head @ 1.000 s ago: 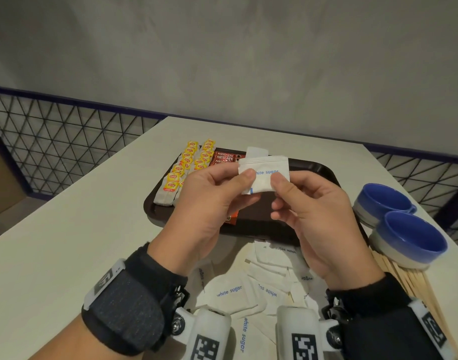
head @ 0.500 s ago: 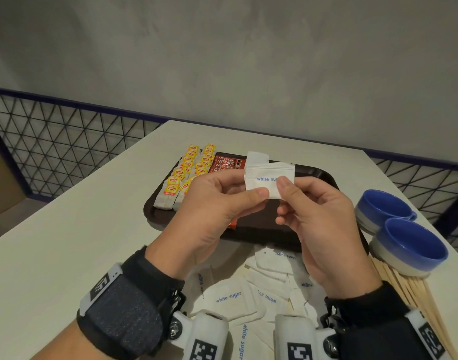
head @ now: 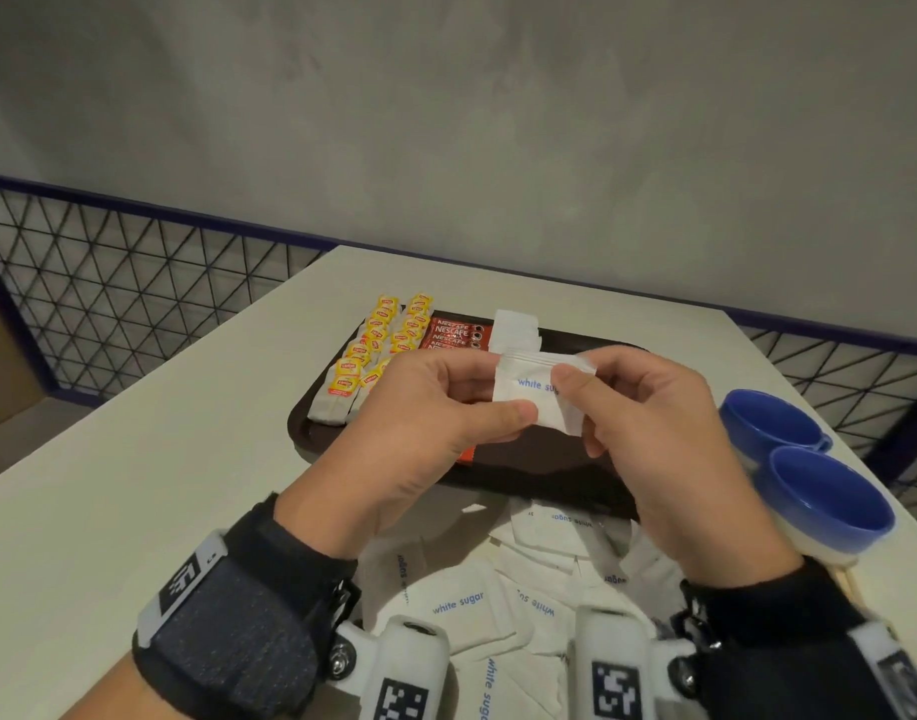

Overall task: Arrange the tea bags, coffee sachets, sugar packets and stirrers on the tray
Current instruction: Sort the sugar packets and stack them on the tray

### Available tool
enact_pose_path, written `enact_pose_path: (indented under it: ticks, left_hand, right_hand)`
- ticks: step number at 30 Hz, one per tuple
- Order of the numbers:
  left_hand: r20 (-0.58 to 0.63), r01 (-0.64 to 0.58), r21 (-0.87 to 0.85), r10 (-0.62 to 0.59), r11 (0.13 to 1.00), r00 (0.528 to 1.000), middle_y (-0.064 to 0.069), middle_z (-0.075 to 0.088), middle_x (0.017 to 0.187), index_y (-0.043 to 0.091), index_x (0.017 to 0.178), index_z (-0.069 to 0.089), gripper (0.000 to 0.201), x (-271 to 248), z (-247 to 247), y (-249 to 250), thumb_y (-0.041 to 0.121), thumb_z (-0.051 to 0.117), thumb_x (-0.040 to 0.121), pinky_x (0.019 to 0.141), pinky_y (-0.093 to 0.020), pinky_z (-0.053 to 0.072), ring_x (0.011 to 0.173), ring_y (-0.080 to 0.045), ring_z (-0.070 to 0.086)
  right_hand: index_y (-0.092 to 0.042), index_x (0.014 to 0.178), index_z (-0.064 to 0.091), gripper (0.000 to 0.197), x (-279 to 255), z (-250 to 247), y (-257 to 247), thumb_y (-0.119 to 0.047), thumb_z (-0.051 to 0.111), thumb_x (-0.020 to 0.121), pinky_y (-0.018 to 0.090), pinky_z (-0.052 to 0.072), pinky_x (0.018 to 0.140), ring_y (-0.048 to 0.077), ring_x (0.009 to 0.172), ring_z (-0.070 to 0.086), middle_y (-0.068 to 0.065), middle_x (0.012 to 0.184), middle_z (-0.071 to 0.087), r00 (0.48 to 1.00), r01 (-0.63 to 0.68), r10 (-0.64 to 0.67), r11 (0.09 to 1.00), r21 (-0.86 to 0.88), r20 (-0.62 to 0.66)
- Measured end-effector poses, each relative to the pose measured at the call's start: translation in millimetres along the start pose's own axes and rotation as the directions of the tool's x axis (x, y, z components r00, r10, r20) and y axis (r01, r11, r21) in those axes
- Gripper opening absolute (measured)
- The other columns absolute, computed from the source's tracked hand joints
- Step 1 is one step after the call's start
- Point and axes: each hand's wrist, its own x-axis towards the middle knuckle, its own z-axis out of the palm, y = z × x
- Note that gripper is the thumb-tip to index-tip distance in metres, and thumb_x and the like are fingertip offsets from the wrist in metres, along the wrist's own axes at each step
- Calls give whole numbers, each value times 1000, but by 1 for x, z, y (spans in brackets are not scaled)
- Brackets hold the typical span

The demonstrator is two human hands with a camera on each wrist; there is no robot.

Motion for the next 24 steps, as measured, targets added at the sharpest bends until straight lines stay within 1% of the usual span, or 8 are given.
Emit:
enact_pose_path:
  ticks: [2,5,7,10,15,18,21,24]
  left_hand:
    - [-26,2,5,-1,1000,1000,-1,80,110,13,119,75,37,1,-3,2,1,79,84,89,-37,60,103,-19,76]
    - [-145,-23,-81,11,996,989,-1,81,107,15,121,70,40,5,-7,3,-2,78,86,86,-34,62,103,-18,77]
    - [-235,-35,-127,4,991,972,0,80,107,18,120,70,38,9,-12,4,2,79,87,88,-35,62,103,-17,76]
    - [-306,-45,-178,-11,983,952,-6,76,110,18,117,71,30,12,-21,5,9,79,89,90,-40,62,101,-21,77]
    - [-364,-65,-269,-39,961,931,-10,78,106,15,108,74,18,16,-32,7,11,77,91,76,-33,62,94,-25,78]
    - [-403,-72,-298,-57,952,913,-9,78,101,14,104,75,14,18,-35,6,8,75,92,71,-31,61,84,-21,77]
    - [-417,-60,-319,-83,946,905,-10,78,99,13,102,74,12,20,-35,2,6,75,92,67,-30,59,79,-18,76]
    - [-420,-45,-310,-95,950,903,-8,78,98,15,97,75,10,21,-32,-1,7,74,92,64,-28,56,78,-17,74]
  right_hand:
    - [-20,84,76,12,15,-5,-12,-24,70,94,11,44,49,-3,52,59,-9,70,73,991,-7,33,982,-188,133]
    - [-17,81,74,15,56,-9,-26,-26,73,93,26,42,57,4,54,53,-9,63,66,978,67,26,900,-431,205]
    - [-14,81,71,15,91,-11,-24,-23,72,93,30,43,55,12,56,51,-4,62,62,982,60,34,874,-483,183]
    - [-10,86,69,10,128,-12,-2,-15,69,95,22,43,45,12,51,54,6,66,62,965,-19,163,823,-567,205]
    - [-3,93,67,4,151,-8,44,-5,65,96,26,51,52,17,62,59,13,75,64,869,-193,429,752,-630,247]
    - [-3,97,67,5,156,2,52,-2,63,98,25,56,55,18,67,63,13,79,66,852,-255,467,765,-592,236]
    - [-6,101,67,6,160,11,55,-5,67,95,24,57,54,19,70,67,16,92,70,849,-275,488,737,-618,204]
    - [-8,111,63,29,163,17,57,-17,79,88,24,57,56,22,77,72,13,100,69,847,-232,500,652,-722,180]
